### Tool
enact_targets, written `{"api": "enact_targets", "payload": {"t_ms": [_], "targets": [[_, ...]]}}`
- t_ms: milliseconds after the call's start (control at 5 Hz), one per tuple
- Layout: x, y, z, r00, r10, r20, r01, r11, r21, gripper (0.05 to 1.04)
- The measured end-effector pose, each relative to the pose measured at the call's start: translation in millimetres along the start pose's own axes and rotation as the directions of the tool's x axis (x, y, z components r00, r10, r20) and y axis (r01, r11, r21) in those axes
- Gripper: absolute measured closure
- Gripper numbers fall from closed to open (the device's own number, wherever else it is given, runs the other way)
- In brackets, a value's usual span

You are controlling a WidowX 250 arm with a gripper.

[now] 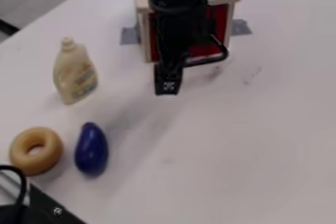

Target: Open the drawer

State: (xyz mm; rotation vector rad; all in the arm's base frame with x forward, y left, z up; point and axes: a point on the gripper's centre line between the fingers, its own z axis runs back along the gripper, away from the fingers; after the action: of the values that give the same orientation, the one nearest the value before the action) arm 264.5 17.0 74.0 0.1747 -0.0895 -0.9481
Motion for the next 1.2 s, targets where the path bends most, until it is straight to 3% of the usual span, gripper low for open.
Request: {"api": "enact_targets", "payload": {"t_ms": [400,800,1200], "targets": [[0.8,10.5,-21.9,0.999,0.044,-0.001,-0.044,0.994,0.102,0.087],[10.3,15.0,-38.6,0.997,0.083,-0.012,-0.08,0.988,0.134,0.088],[28.4,22.2,-42.7,0.995,0.102,-0.004,-0.1,0.982,0.158,0.088]]}}
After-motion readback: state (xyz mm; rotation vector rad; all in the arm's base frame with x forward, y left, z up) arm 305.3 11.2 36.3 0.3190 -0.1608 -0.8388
